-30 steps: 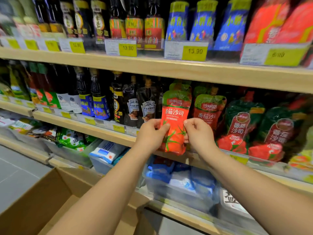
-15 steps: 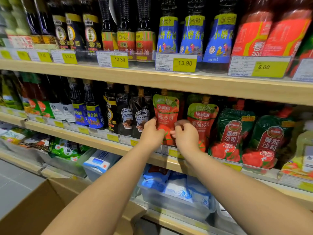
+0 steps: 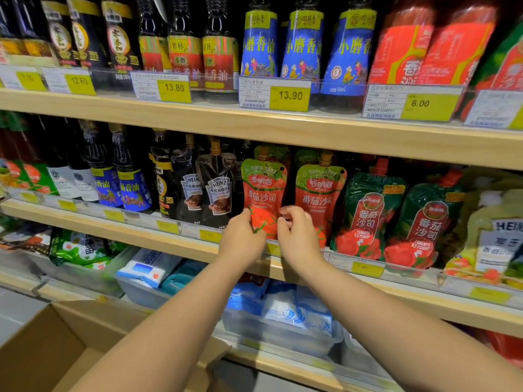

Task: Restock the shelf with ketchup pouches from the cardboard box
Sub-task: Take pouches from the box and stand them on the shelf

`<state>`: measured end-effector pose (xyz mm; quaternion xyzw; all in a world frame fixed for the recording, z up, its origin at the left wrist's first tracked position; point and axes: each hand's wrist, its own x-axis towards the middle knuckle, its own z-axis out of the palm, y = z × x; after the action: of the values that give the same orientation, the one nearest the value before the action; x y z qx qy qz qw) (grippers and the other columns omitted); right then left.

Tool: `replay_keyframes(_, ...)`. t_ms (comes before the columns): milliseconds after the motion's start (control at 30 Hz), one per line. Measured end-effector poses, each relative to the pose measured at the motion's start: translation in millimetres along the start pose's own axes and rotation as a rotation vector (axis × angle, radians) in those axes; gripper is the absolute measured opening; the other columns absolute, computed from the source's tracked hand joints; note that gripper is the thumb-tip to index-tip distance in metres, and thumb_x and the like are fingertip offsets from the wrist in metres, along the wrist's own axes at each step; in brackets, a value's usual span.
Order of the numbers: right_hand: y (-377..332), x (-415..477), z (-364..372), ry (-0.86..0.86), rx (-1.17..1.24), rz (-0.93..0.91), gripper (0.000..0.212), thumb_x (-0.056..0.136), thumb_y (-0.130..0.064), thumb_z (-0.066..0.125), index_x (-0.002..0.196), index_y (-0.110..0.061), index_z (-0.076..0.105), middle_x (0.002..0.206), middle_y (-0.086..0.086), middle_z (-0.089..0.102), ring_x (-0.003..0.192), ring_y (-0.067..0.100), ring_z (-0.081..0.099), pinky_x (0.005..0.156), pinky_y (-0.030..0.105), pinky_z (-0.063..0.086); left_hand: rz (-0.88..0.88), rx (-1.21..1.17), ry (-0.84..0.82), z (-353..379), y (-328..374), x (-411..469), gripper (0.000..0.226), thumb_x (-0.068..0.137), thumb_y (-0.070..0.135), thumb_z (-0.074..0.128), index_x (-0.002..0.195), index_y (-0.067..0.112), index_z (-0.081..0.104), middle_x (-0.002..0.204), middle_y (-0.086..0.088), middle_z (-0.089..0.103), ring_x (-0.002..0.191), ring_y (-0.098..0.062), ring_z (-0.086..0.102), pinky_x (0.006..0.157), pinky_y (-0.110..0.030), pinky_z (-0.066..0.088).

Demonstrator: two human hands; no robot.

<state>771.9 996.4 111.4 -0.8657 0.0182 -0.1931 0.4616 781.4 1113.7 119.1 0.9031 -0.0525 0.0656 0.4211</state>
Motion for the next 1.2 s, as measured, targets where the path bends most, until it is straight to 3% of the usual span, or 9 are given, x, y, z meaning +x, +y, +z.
replay_keyframes(300, 2.1, -1.0, -14.6, 0.01, -0.027, 0.0, 0.029, 0.094, -0.021, 0.039, 0.118, -0.016, 0.054, 0.118, 0.008, 0.052, 0.082, 0.004, 0.047, 0.075, 0.021, 0.034, -0.085, -0.004, 0.035, 4.5, 15.1, 1.4, 0.031, 0.078, 0.02, 0.051, 0.106, 0.006, 0.053, 0.111, -0.02, 0.06, 0.098, -0.038, 0.058, 0.087, -0.051, 0.049)
replay_keyframes(433, 10.5, -11.6, -33.5, 0.143, 0.101, 0.078, 0.035, 0.091, -0.019, 0.045, 0.125, -0.01, 0.043, 0.106, 0.006, 0.055, 0.08, 0.009, 0.052, 0.073, 0.025, 0.04, 0.034, -0.102, 0.193, 14.6, 15.3, -13.5, 0.038, 0.082, 0.014, 0.05, 0.12, 0.016, 0.053, 0.124, -0.005, 0.051, 0.095, -0.016, 0.055, 0.089, -0.032, 0.045)
replay_keyframes(500, 14.5, -14.4, -39.9, 0.171, 0.164, 0.175, 0.047, 0.09, -0.017, 0.048, 0.135, -0.007, 0.035, 0.091, -0.002, 0.056, 0.08, 0.009, 0.054, 0.071, 0.018, 0.041, 0.073, -0.115, 0.119, 24.3, 22.5, -17.9, 0.038, 0.083, 0.011, 0.047, 0.12, 0.018, 0.057, 0.123, -0.004, 0.055, 0.095, -0.014, 0.056, 0.088, -0.029, 0.045)
replay_keyframes(567, 14.3, -13.3, -44.6, 0.165, 0.198, 0.249, 0.052, 0.089, -0.015, 0.048, 0.138, -0.005, 0.032, 0.081, -0.005, 0.054, 0.076, 0.006, 0.056, 0.069, 0.011, 0.044, 0.055, -0.135, 0.006, 35.5, 30.5, -20.1, 0.045, 0.085, 0.01, 0.044, 0.129, 0.014, 0.052, 0.132, -0.007, 0.053, 0.113, -0.02, 0.054, 0.099, -0.033, 0.043)
replay_keyframes(700, 11.6, -2.2, -46.7, 0.103, 0.241, 0.375, 0.054, 0.088, -0.016, 0.044, 0.139, -0.005, 0.03, 0.102, 0.014, 0.062, 0.092, 0.03, 0.063, 0.084, 0.048, 0.053, 0.019, -0.127, -0.078, 49.1, 40.1, -23.1, 0.053, 0.089, 0.011, 0.041, 0.142, 0.011, 0.035, 0.147, -0.008, 0.039, 0.134, -0.021, 0.037, 0.108, -0.029, 0.03)
replay_keyframes(867, 10.6, 1.4, -44.7, 0.063, 0.325, 0.453, 0.047, 0.087, -0.011, 0.044, 0.132, 0.001, 0.037, 0.094, 0.015, 0.061, 0.067, 0.021, 0.059, 0.055, 0.03, 0.049, 0.007, -0.131, -0.114, 57.0, 44.6, -24.6, 0.056, 0.092, 0.011, 0.037, 0.146, 0.012, 0.025, 0.154, -0.007, 0.027, 0.141, -0.02, 0.026, 0.109, -0.026, 0.024)
replay_keyframes(967, 14.2, -0.1, -44.2, 0.077, 0.402, 0.478, 0.056, 0.089, -0.008, 0.042, 0.141, -0.003, 0.024, 0.103, 0.018, 0.061, 0.063, 0.018, 0.059, 0.052, 0.029, 0.049, 0.003, -0.138, -0.129, 57.7, 46.8, -21.8, 0.056, 0.092, 0.01, 0.036, 0.146, 0.01, 0.024, 0.154, -0.008, 0.027, 0.141, -0.021, 0.025, 0.112, -0.029, 0.022)
replay_keyframes(1100, 18.8, -3.2, -46.3, 0.069, 0.392, 0.465, 0.056, 0.09, -0.008, 0.042, 0.142, -0.007, 0.023, 0.094, 0.008, 0.058, 0.065, 0.019, 0.063, 0.057, 0.03, 0.053, -0.011, -0.128, -0.13, 57.7, 46.2, -16.9, 0.057, 0.09, 0.009, 0.038, 0.146, 0.01, 0.026, 0.152, -0.009, 0.03, 0.139, -0.023, 0.03, 0.109, -0.029, 0.026)
replay_keyframes(1200, 19.7, -5.5, -48.7, 0.076, 0.351, 0.445, 0.052, 0.09, -0.01, 0.042, 0.14, -0.007, 0.028, 0.084, 0.002, 0.058, 0.061, 0.015, 0.064, 0.05, 0.024, 0.053, -0.044, -0.19, -0.116, 56.8, 41.8, -11.5, 0.058, 0.088, 0.012, 0.041, 0.145, 0.011, 0.028, 0.149, -0.01, 0.035, 0.134, -0.025, 0.038, 0.101, -0.029, 0.033)
